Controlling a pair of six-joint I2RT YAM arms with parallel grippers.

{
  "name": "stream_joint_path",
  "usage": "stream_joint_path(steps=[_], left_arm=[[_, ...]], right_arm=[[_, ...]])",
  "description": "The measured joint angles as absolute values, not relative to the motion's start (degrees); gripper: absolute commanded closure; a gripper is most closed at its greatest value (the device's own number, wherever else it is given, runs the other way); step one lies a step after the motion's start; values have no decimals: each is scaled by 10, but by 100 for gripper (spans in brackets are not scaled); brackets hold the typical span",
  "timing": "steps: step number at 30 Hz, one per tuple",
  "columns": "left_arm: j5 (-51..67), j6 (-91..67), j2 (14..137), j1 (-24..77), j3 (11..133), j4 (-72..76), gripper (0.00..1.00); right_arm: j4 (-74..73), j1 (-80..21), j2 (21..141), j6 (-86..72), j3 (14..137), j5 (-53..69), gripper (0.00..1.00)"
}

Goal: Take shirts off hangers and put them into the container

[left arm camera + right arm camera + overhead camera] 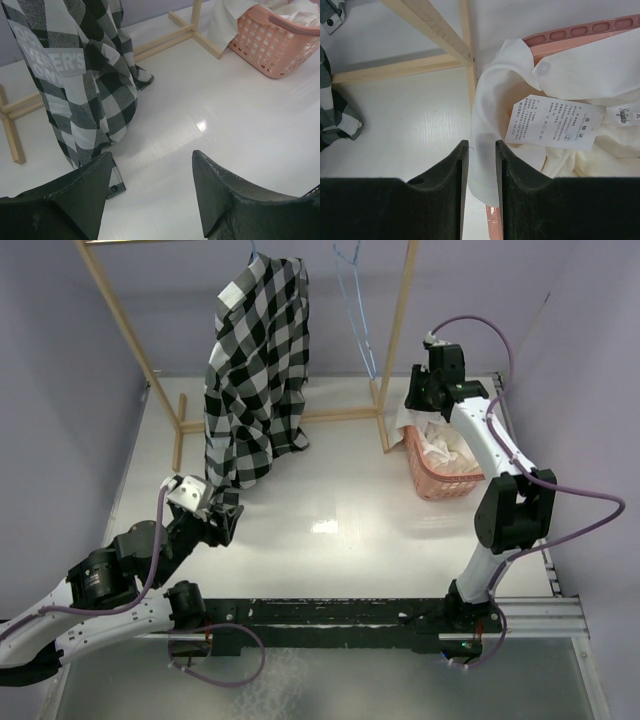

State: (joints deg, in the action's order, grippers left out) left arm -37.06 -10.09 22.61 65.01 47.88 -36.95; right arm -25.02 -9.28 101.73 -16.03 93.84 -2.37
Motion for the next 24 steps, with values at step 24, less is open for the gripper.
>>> stream_joint_path(steps=[24], left_arm=[[-370, -101, 222, 650, 472, -368, 32]], right_arm=[[-245, -94, 1029, -173, 941, -53, 100]])
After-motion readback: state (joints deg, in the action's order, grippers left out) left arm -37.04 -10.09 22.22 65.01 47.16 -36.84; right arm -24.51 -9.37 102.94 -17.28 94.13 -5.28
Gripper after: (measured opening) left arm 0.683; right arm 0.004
